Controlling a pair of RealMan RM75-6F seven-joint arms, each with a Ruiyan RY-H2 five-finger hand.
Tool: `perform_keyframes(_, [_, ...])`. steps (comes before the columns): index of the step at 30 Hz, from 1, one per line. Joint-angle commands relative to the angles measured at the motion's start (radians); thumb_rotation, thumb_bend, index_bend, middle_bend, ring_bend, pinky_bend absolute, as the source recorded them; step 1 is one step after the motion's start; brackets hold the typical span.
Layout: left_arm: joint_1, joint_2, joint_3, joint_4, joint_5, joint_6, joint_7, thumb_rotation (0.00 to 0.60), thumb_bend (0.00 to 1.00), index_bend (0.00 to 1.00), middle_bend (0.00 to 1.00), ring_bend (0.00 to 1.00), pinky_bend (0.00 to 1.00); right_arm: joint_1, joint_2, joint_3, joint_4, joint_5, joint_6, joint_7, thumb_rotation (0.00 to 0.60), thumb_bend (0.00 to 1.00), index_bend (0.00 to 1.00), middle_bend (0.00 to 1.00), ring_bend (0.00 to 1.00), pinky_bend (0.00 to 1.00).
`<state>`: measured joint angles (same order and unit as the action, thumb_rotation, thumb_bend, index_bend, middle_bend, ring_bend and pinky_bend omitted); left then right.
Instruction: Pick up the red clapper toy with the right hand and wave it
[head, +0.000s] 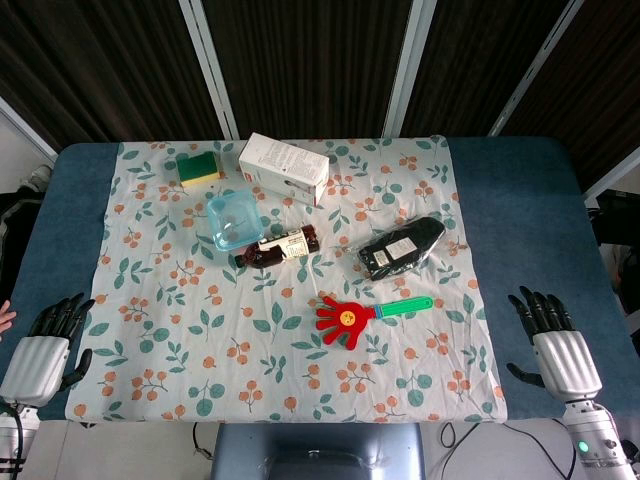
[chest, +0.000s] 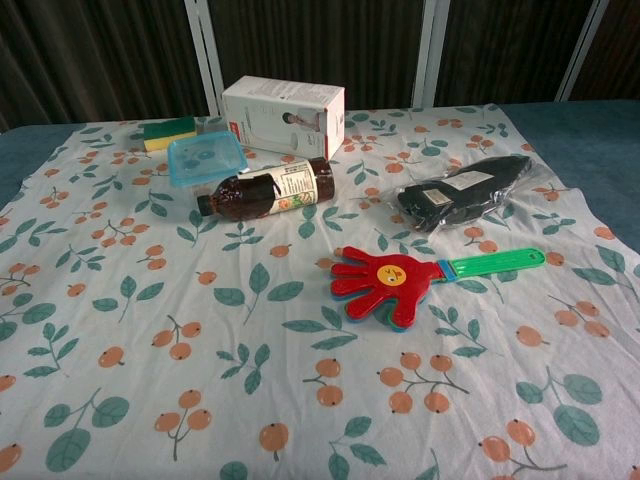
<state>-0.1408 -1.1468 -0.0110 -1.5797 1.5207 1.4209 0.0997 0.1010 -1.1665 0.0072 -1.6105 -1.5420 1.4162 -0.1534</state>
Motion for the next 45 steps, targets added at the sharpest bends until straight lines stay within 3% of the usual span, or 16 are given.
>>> perform_keyframes(1, [0.001,-0.002,-0.001,0.0,0.0,0.003,0.007,0.6,0.47,0.0,0.0,0.0,0.12,0.002,-0.002,0.0,0.004,0.007,-0.008,-0.003,0.6,0.12,0.0,0.0,0.0,0.0])
perform_keyframes(11, [0.001,0.008,0.01,-0.009,0.014,0.0,-0.011,0.6,0.47,0.0,0.0,0.0,0.12,0.035,-0.05,0.023,0.045,0.018,-0.042,0.007,0.6,0.12,0.0,0.0,0.0,0.0])
perform_keyframes(14, [-0.005,0.016,0.016,-0.009,0.031,-0.007,-0.041,0.6,0.47,0.0,0.0,0.0,0.12,0.173,-0.122,0.092,0.075,0.07,-0.215,-0.045,0.6,0.15,0.1,0.0,0.0,0.0])
perform_keyframes(18, [-0.005,0.023,0.025,-0.006,0.045,-0.008,-0.062,0.6,0.47,0.0,0.0,0.0,0.12,0.261,-0.192,0.136,0.103,0.132,-0.323,-0.086,0.6,0.25,0.26,0.0,0.0,0.0])
perform_keyframes(21, [-0.002,0.031,0.028,-0.007,0.051,0.0,-0.079,0.6,0.47,0.0,0.0,0.0,0.12,0.309,-0.242,0.153,0.124,0.179,-0.381,-0.127,0.6,0.27,0.33,0.0,0.0,0.0])
perform_keyframes(29, [0.004,0.041,0.026,-0.001,0.054,0.015,-0.108,0.6,0.47,0.0,0.0,0.0,0.12,0.378,-0.348,0.147,0.18,0.242,-0.433,-0.251,0.6,0.33,0.46,0.0,0.0,0.0])
perform_keyframes(38, [0.012,0.051,0.03,-0.007,0.056,0.024,-0.113,0.6,0.47,0.0,0.0,0.0,0.12,0.435,-0.451,0.141,0.285,0.27,-0.473,-0.256,0.6,0.39,0.47,0.0,0.0,0.0])
perform_keyframes(45, [0.013,0.056,0.028,-0.006,0.056,0.028,-0.127,0.6,0.47,0.0,0.0,0.0,0.12,0.454,-0.483,0.134,0.307,0.279,-0.472,-0.262,0.6,0.4,0.53,0.0,0.0,0.0])
